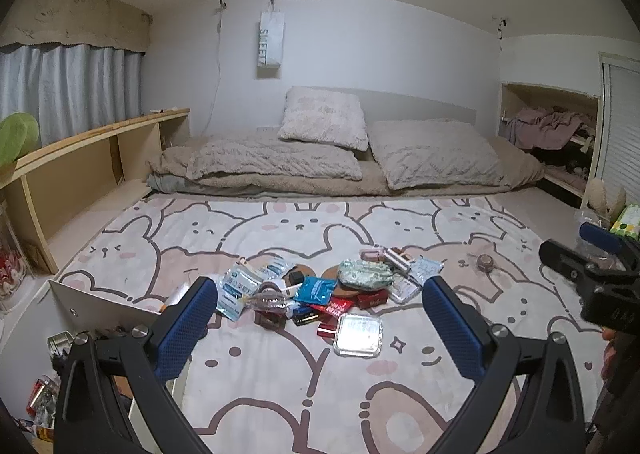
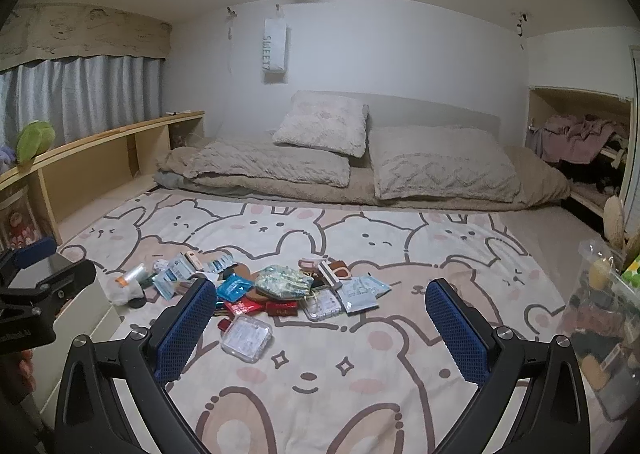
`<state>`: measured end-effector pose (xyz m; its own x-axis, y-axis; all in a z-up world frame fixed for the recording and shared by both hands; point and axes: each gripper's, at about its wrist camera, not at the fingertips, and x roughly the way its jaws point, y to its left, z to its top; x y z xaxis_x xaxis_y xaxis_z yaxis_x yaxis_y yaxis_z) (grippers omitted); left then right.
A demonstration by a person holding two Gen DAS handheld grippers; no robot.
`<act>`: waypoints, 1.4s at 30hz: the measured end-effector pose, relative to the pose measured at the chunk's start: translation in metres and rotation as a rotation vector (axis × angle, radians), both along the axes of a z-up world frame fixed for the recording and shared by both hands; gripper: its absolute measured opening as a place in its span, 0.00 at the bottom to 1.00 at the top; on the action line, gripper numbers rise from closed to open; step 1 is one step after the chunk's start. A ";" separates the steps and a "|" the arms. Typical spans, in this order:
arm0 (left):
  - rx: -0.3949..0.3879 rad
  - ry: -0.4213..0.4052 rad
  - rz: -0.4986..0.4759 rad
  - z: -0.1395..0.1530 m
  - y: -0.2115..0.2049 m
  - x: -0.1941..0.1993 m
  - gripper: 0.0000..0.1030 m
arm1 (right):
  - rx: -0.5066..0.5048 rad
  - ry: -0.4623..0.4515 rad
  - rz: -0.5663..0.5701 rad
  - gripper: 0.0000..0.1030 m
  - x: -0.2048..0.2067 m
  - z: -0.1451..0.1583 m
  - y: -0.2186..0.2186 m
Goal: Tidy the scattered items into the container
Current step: 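Move both tools toward the pile, right tool toward the wrapped tape roll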
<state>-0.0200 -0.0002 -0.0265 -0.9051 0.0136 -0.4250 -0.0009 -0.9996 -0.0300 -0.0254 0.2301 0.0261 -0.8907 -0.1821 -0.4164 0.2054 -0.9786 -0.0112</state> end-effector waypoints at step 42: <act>0.081 -0.269 -0.051 -0.118 0.020 -0.066 1.00 | 0.103 -0.240 -0.003 1.00 -0.053 -0.112 0.021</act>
<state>-0.0863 0.0199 -0.1448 -0.7572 0.0994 -0.6456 -0.0321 -0.9928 -0.1152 -0.0779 0.2510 -0.0861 -0.7644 -0.1255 -0.6324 0.2118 -0.9753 -0.0624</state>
